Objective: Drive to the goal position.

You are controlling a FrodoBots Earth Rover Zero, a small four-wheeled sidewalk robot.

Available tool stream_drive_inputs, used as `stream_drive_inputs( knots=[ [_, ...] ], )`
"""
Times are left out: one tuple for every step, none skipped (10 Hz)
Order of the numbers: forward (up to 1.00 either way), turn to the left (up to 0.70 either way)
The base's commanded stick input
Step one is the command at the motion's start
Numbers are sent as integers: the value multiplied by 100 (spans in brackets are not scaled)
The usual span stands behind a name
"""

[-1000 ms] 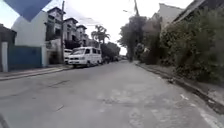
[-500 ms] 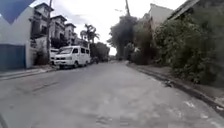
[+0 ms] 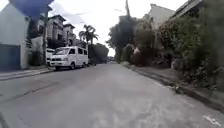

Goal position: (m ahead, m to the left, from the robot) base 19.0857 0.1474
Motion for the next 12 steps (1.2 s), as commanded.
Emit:
stream_drive_inputs(
  knots=[
    [85,0],
    [85,-12],
    [85,-34],
    [85,-34],
    [85,-34],
    [85,-34],
    [85,-34],
    [85,-34],
    [85,-34],
    [85,-7],
    [85,0],
    [85,0]
  ],
)
